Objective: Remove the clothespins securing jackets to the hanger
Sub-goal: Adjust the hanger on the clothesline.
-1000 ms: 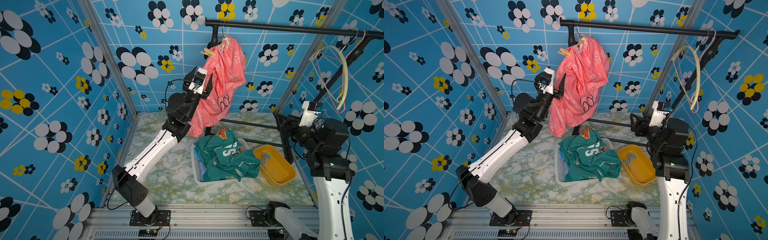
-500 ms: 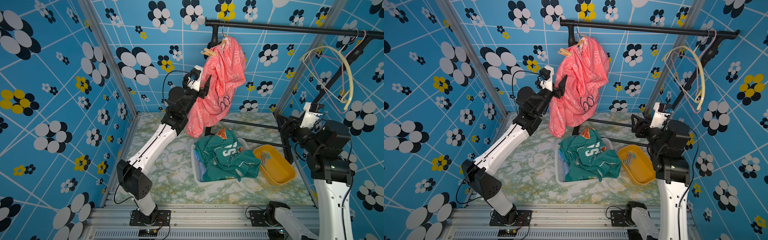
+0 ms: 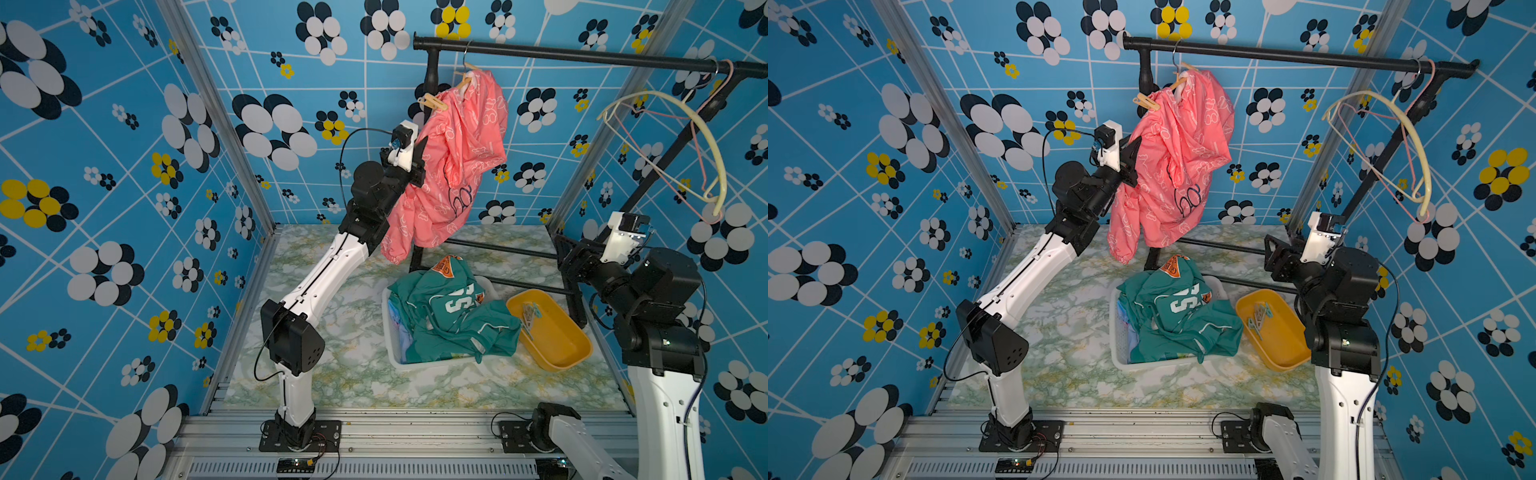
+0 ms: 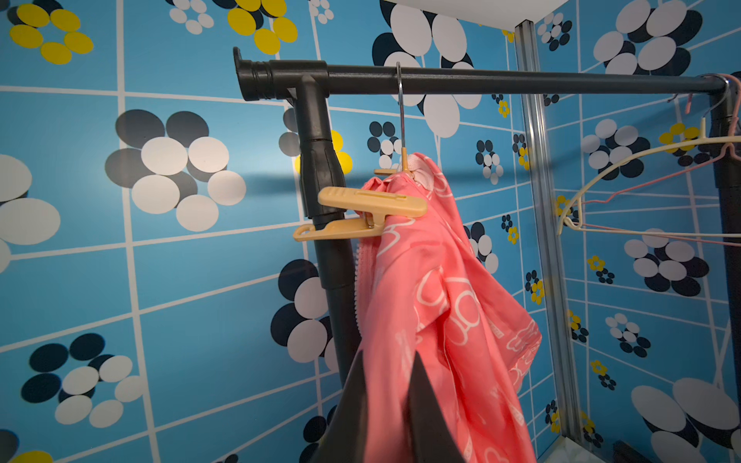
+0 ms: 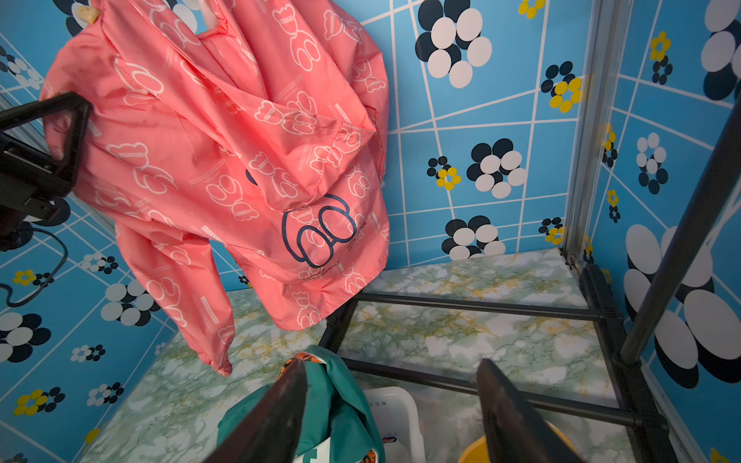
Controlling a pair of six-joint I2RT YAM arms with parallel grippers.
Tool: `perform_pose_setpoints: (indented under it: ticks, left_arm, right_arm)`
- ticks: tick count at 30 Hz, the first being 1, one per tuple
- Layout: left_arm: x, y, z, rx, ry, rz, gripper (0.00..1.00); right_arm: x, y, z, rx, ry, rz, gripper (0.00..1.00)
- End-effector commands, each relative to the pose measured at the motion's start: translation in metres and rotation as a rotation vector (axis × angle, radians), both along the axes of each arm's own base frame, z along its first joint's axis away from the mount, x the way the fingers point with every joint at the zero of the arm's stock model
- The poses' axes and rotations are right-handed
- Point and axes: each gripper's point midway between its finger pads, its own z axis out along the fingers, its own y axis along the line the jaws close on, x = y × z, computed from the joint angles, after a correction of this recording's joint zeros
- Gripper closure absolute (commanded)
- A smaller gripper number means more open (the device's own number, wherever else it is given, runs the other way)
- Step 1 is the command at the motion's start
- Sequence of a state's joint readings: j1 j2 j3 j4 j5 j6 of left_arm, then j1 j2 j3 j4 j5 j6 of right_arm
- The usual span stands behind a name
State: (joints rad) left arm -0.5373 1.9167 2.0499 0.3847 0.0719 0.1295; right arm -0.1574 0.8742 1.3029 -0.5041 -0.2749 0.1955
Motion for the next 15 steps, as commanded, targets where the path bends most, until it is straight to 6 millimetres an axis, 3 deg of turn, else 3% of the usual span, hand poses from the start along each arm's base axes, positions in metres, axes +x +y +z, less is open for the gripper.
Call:
perform_pose_setpoints:
  ticks: [1,7,11,15]
  left_arm:
    - [-0.009,-0.024,0.001,0.023,-0.019,-0.076,1.00]
    - [-0.042,-0.081,-0.017,0.158,-0.107,-0.102,1.00]
    - [-0.068,-0.114,-0.029,0.237,-0.177,-0.102,1.00]
    - [-0.083,-0.131,-0.038,0.256,-0.189,-0.139,1.00]
  right_arm:
    - [-0.003,-0.001,-0.002,-0.014,0.003,-0.009,0.31]
    - [0.005,-0.001,0.015,0.037,-0.063,-0.014,0.30]
    - [0.019,0.011,0.051,0.104,-0.169,0.070,0.27]
    - [0.033,0.022,0.085,0.169,-0.254,0.156,0.22]
